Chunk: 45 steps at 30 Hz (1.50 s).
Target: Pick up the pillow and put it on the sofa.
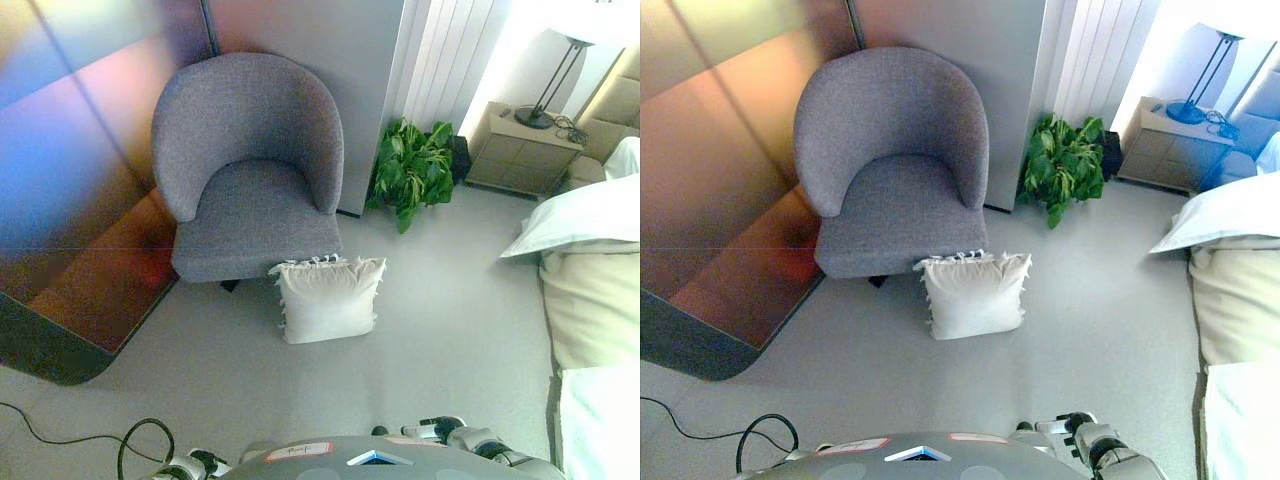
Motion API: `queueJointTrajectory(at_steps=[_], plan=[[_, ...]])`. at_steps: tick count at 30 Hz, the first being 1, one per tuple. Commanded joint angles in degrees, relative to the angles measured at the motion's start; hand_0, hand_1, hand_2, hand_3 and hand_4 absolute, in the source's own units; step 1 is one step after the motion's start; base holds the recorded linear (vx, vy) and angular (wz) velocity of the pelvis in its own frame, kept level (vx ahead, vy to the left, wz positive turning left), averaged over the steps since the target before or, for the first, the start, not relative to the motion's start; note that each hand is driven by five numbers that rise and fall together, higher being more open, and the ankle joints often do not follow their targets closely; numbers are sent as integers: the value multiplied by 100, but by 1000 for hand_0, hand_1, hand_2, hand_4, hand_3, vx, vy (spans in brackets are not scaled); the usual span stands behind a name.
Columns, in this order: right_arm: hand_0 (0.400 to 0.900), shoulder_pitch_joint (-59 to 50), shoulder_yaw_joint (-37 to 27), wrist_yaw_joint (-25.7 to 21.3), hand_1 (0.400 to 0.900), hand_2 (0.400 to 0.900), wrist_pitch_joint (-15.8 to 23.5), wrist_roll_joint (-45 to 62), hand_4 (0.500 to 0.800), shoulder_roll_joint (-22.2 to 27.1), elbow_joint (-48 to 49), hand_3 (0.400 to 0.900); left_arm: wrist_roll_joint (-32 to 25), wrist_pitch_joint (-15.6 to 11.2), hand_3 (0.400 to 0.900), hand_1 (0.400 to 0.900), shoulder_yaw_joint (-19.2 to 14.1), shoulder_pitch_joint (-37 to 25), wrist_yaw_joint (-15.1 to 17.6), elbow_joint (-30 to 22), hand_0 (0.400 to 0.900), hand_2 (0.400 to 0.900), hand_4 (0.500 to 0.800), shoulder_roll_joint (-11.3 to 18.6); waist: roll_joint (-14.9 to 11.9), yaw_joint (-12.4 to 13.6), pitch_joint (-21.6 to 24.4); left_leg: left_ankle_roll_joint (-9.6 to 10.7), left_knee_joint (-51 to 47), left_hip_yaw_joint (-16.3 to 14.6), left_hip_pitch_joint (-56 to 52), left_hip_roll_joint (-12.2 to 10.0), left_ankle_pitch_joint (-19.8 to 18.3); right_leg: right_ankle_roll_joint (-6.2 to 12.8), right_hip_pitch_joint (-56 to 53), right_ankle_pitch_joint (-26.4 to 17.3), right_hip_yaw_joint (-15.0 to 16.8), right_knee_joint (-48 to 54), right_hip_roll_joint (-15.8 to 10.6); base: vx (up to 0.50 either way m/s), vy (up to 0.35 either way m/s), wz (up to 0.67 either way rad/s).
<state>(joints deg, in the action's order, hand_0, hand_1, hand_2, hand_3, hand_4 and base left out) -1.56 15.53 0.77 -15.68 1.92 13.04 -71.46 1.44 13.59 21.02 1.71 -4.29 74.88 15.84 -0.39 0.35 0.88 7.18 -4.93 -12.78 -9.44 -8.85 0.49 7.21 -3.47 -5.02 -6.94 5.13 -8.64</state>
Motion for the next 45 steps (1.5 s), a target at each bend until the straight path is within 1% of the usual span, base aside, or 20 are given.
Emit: queueJointTrajectory(at_steps=[1,7,11,16,18,19,20,22,23,24,26,27,28,30,33,35,37,39,43,45], plan=[[900,-190,422,172,900,900,-131,-144,800,-137,-543,900,-10,-72,900,900,-3,-504,-181,31,900,900,800,-435,-39,-21,-326,-178,-7,284,150,-41,-277,266,-225,311,-259,-17,-232,6,-31,0],[900,-191,414,157,900,900,-88,-170,800,-117,-526,900,3,-109,900,900,-26,-499,-135,48,900,900,800,-414,-48,-20,-356,-177,-7,304,153,-46,-284,257,-218,327,-256,-33,-216,13,-50,-1],[900,-178,406,9,900,900,-121,-89,800,-134,-519,900,51,-140,900,900,-67,-467,64,69,900,900,800,-380,-73,-42,-343,-163,-7,282,109,-108,-276,229,-226,363,-239,-67,-166,49,-138,-7],[900,-269,389,-25,900,900,-108,300,800,-117,-504,900,-545,-114,900,900,-186,-544,260,37,900,900,800,-359,-70,-122,-412,-94,51,263,95,-328,-127,35,-68,508,47,-259,125,9,-228,-14],[900,-334,387,-8,900,900,-125,215,800,-93,-495,900,-1163,-191,900,900,-314,-595,447,-4,900,900,800,-400,-142,-152,-493,-98,652,293,310,-420,-209,-107,67,534,234,-429,234,-25,-217,-20],[900,-343,396,27,900,900,-124,134,800,-53,-483,900,-1449,-215,900,900,-413,-611,554,-32,900,900,800,-421,-191,-146,-564,-101,1263,416,581,-445,-133,-198,112,511,278,-487,278,-16,-253,-36],[900,-351,428,85,900,900,-153,5,800,14,-460,900,-1749,-209,900,900,-556,-591,702,-61,900,900,800,-467,-260,-94,-681,-164,2236,779,1037,-354,39,-337,148,483,353,-522,335,-5,-230,-47],[900,-351,478,106,900,900,-249,-128,800,134,-451,900,-1901,-209,900,900,-747,-496,716,-70,900,900,800,-510,-233,50,-937,-176,3236,1116,1977,-175,551,-522,96,500,450,-626,444,74,-115,-49],[900,-344,473,68,900,900,-290,-151,800,175,-498,900,-1905,-261,900,900,-813,-446,685,-28,900,900,800,-528,-170,132,-1018,-180,3052,1144,2169,-19,646,-511,5,558,483,-647,479,180,32,-37],[900,-347,436,41,900,900,-286,-164,800,210,-569,900,-1892,-350,900,900,-846,-382,661,19,900,900,800,-533,-112,188,-1080,-165,2791,1091,2205,25,689,-501,-81,637,473,-666,498,245,113,-27],[900,-378,320,83,900,900,-159,-261,800,312,-730,900,-1760,-356,900,900,-905,-249,567,51,900,900,800,-500,70,284,-1151,-65,1915,945,2163,-44,987,-475,-281,861,433,-683,613,345,166,-25],[900,-416,274,126,900,900,-135,-290,800,359,-765,900,-1729,-371,900,900,-912,-169,536,92,900,900,800,-469,170,407,-1163,-7,1148,957,2307,-68,1228,-449,-471,947,475,-602,689,428,159,-38],[900,-417,263,135,900,900,-123,-281,800,374,-767,900,-1727,-346,900,900,-919,-124,539,116,900,900,800,-454,169,470,-1195,10,725,941,2314,-68,1323,-434,-643,1012,512,-537,685,403,115,-41],[900,-389,228,101,900,900,-117,-253,800,383,-732,900,-1740,-213,900,900,-1007,-56,552,188,900,900,800,-442,145,581,-1194,16,88,807,2441,-88,1250,-393,-946,1200,578,-466,640,392,103,-36],[900,-375,221,9,900,900,-58,-272,800,339,-704,900,-1821,-145,900,900,-1121,-61,566,257,900,900,800,-445,136,678,-1120,-6,54,575,2552,-108,1085,-274,-1289,1520,534,-459,439,328,143,-35],[900,-386,199,-56,900,900,-33,-276,800,291,-748,900,-1862,-149,900,900,-1199,-43,557,292,900,900,800,-441,129,722,-1034,-18,-5,585,2536,-108,1010,-202,-1421,1651,541,-499,331,360,178,-28],[900,-348,99,-80,900,900,-33,-308,800,230,-768,900,-1844,-154,900,900,-1240,-30,564,298,900,900,800,-396,83,778,-938,-55,421,590,2526,-82,1045,-111,-1683,1833,589,-603,190,486,213,-15],[900,-314,45,-47,900,900,-28,-497,800,164,-749,900,-1782,-114,900,900,-1256,-73,547,256,900,900,800,-342,38,810,-802,-103,883,500,2605,-112,930,-23,-1776,1920,482,-758,40,489,212,7],[900,-291,10,-132,900,900,40,-532,800,98,-623,900,-1674,61,900,900,-1232,-273,385,196,900,900,800,-165,-133,877,-621,-392,1462,627,2689,115,509,210,-1702,1658,374,-1396,-371,410,197,10],[900,-294,2,-237,900,900,93,-498,800,89,-559,900,-1684,153,900,900,-1162,-420,332,191,900,900,800,-88,-216,860,-564,-568,1487,631,2652,242,359,245,-1494,1169,415,-1900,-544,286,133,24]])
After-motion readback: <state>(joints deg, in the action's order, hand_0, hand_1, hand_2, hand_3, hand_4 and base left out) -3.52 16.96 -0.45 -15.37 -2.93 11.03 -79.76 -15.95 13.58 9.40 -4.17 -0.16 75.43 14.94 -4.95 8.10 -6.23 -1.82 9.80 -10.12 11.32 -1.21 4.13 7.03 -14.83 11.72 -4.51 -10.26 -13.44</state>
